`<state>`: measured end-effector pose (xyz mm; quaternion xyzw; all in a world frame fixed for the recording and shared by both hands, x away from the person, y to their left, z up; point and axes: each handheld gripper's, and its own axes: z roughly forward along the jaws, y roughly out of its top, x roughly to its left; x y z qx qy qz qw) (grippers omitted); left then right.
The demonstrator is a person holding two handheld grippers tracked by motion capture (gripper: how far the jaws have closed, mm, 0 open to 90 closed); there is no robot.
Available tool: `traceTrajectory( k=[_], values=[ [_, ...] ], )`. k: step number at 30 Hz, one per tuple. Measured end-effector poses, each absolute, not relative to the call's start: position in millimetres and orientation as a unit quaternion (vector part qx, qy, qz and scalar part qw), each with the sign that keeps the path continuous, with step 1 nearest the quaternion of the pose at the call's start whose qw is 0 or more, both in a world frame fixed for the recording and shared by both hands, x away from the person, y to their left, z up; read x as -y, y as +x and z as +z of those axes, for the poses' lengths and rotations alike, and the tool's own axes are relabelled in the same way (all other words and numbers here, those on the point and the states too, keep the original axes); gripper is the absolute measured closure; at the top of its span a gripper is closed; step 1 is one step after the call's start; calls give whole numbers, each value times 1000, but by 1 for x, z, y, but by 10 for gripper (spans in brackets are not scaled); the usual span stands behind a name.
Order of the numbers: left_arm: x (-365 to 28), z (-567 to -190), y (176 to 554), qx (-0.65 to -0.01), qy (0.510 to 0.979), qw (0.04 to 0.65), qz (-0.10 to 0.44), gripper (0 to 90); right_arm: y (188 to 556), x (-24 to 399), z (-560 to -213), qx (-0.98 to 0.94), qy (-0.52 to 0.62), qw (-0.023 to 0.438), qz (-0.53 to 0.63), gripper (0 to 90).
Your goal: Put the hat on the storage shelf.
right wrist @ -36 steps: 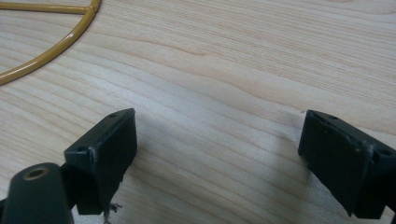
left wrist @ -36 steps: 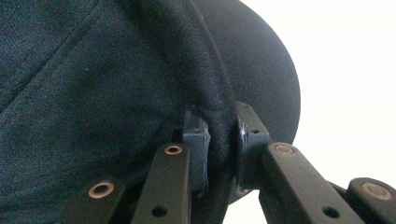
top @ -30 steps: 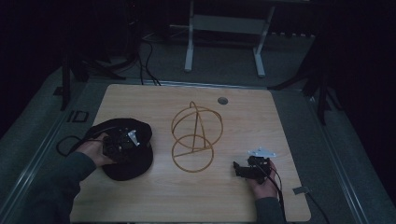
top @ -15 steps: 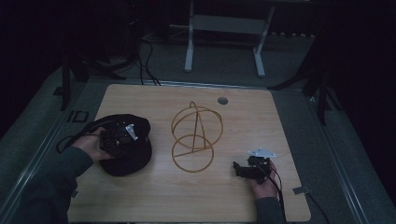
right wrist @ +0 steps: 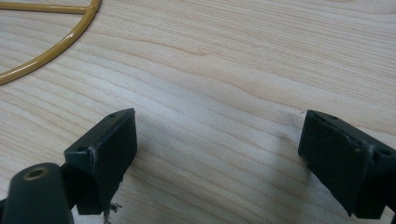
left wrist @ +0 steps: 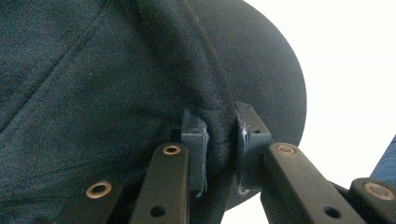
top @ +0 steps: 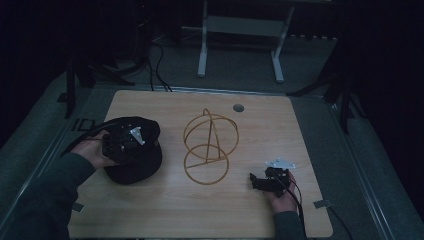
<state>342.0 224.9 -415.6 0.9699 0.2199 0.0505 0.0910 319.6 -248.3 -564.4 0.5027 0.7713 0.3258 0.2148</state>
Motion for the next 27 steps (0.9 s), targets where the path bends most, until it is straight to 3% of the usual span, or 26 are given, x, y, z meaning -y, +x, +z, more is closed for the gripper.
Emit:
traceTrajectory(
  k=[27],
  values=[
    [-209,-372,352,-178,977,99,68,758,320,248,-564,-771,503,215,326,115]
  ],
)
